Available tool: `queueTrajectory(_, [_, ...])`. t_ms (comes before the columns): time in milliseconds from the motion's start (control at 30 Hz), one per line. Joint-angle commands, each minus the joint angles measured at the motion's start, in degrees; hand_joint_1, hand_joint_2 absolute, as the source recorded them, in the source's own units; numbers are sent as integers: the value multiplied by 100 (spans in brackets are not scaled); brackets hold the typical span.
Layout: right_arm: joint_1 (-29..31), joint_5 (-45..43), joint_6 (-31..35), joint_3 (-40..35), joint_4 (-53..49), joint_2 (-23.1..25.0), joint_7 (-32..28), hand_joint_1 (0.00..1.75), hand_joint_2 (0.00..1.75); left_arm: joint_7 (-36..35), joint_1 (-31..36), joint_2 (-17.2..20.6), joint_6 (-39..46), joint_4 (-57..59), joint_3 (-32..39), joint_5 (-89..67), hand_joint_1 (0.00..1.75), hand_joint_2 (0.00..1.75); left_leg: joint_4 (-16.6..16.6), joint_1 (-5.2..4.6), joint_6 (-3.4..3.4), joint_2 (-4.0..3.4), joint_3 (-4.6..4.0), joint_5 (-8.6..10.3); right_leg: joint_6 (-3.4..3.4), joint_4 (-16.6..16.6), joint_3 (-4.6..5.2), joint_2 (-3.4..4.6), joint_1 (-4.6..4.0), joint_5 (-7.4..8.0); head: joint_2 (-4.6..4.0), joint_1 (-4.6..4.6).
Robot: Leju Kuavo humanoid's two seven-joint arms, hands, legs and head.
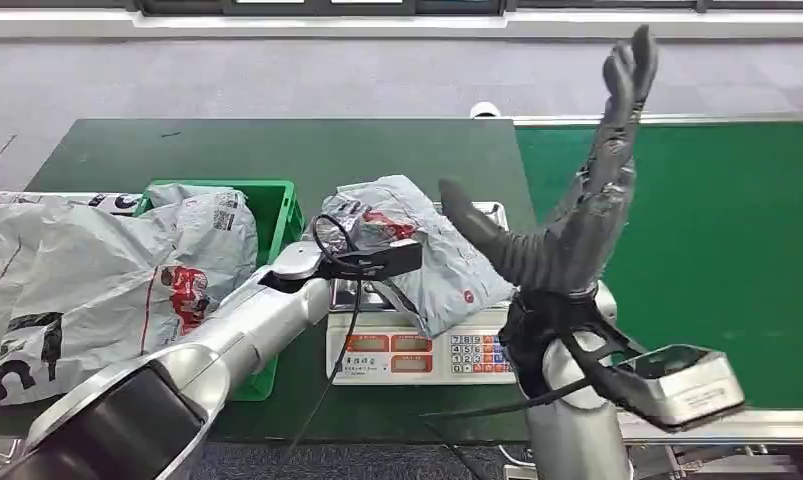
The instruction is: Moved the parcel from conveyor to table for the left to box.
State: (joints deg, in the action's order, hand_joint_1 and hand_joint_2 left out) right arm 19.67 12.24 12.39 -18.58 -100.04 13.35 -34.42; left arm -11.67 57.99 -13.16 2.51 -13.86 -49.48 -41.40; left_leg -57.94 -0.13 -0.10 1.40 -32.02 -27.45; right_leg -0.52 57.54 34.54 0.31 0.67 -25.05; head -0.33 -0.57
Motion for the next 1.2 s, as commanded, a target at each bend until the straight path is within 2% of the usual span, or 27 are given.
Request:
queueTrajectory(33, [-18,-63,9,516,4,-30,13,0,175,-11,142,18,-63,248,332,-21,0,175,9,5,-8,-16,9,0,6,-9,-7,2,-7,2,0,0])
queueTrajectory(300, [-154,-112,97,692,-204,-1,4,0,175,23,52,5,-110,247,387,-62,0,175,7,5,-4,-8,10,-1,2,-6,-6,1,-6,0,0,0])
queueTrajectory(433, [-65,-46,-67,717,-76,-7,15,0,175,123,17,7,-379,252,411,-275,0,175,7,3,-3,-12,8,-1,2,-5,-3,4,-3,1,0,0])
queueTrajectory(467, [-38,-40,-72,709,-22,-17,3,0,175,172,5,7,-355,240,413,-308,7,175,28,6,-7,-28,26,2,4,-27,-20,9,-8,8,0,0])
queueTrajectory(500, [-23,-34,-74,697,20,-36,-7,0,175,227,-1,-1,-344,236,408,-346,175,175,7,3,-3,-15,10,-1,2,-6,-5,7,-3,2,0,0])
queueTrajectory(867, [-213,52,40,641,-88,-137,-104,0,175,611,51,-200,-16,156,562,-673,175,175,10,7,-3,-6,13,0,2,-14,-13,-5,-8,2,0,0])
queueTrajectory(1033, [-213,92,25,602,-104,-135,-82,0,175,735,63,-213,279,102,816,-820,175,175,8,6,-5,-17,11,-2,3,-9,-7,5,-7,3,0,0])
queueTrajectory(1200, [-258,182,149,577,-153,-142,-17,0,175,1072,162,-271,990,-47,1406,-812,175,175,5,6,-5,-9,6,-1,3,-6,-3,0,-7,1,2,0])
